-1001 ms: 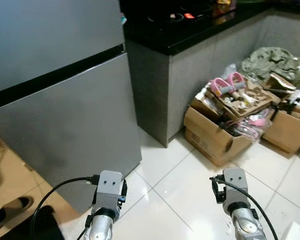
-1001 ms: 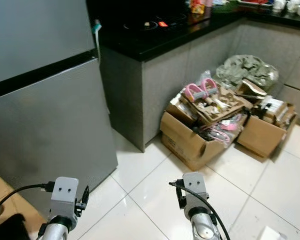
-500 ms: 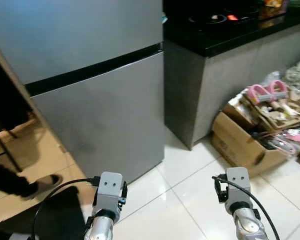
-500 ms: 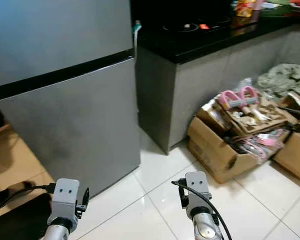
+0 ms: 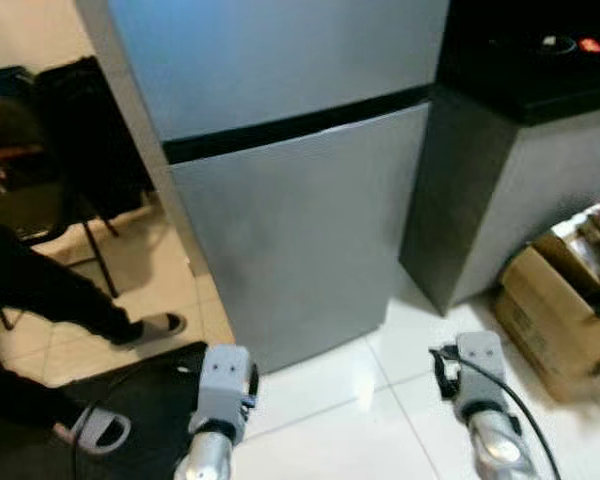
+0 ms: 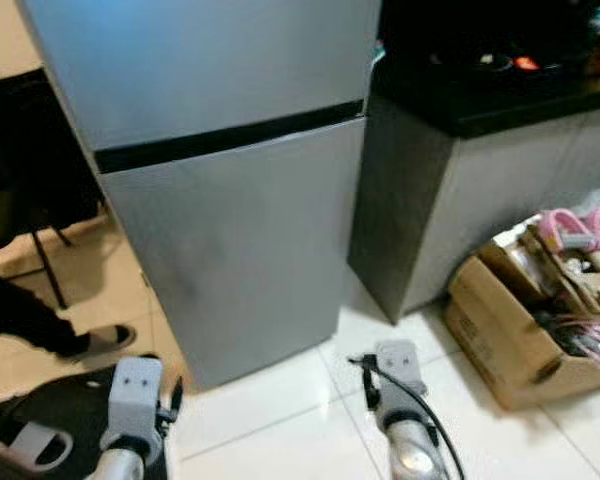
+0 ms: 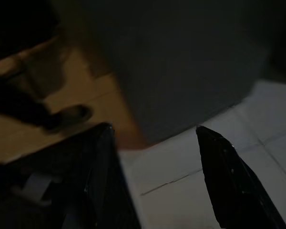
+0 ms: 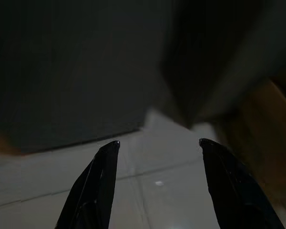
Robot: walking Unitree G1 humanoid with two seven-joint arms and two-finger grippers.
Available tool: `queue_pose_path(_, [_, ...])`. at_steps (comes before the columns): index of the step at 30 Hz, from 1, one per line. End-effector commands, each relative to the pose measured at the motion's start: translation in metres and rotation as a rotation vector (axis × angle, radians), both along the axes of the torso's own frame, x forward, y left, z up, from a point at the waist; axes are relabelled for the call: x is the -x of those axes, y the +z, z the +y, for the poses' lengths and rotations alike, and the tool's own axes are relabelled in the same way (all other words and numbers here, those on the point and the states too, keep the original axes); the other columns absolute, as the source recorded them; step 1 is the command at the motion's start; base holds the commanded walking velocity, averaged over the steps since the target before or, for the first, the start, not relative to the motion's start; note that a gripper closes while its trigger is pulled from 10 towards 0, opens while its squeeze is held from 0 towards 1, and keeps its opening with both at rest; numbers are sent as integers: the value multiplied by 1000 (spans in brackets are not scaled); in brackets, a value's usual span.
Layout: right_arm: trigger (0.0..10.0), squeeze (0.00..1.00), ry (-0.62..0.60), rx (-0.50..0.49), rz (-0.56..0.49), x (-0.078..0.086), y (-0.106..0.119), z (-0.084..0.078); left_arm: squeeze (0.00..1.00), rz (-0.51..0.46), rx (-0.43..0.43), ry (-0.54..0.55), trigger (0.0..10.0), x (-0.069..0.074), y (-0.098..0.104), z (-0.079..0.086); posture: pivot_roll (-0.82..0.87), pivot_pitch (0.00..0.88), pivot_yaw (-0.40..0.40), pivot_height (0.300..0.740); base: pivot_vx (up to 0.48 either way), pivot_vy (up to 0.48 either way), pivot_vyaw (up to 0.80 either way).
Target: Restocking fridge
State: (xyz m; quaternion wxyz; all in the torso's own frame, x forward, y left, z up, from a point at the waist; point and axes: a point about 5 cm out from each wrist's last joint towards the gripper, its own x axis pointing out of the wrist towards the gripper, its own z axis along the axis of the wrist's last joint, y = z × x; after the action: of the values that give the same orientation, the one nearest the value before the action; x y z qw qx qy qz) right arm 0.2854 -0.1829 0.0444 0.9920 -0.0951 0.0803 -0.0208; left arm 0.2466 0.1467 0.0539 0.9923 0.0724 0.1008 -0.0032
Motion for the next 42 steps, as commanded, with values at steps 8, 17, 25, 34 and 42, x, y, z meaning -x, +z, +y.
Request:
queue_pose_path(8, [10000,0,-25,2,38,6,-8,-6,0,46,3,6,10000,8,-12,0,-113,141,32,721,0,0,794])
queue_pose_path(17, [10000,0,-27,1,41,7,-10,-6,0,47,5,5,10000,8,-13,0,-114,144,34,721,0,0,794])
queue_pose_path(25, [10000,0,-26,-1,41,8,-10,-5,0,49,6,4,10000,8,-13,-1,-114,147,34,721,0,0,794])
queue_pose_path(34, [10000,0,-26,-2,41,8,-10,-5,0,48,6,1,10000,8,-13,-2,-115,150,37,721,0,0,794])
queue_pose_path(42, [10000,0,-26,-3,41,8,-10,-5,0,47,8,-2,10000,8,-12,-4,-116,152,36,721,0,0,790])
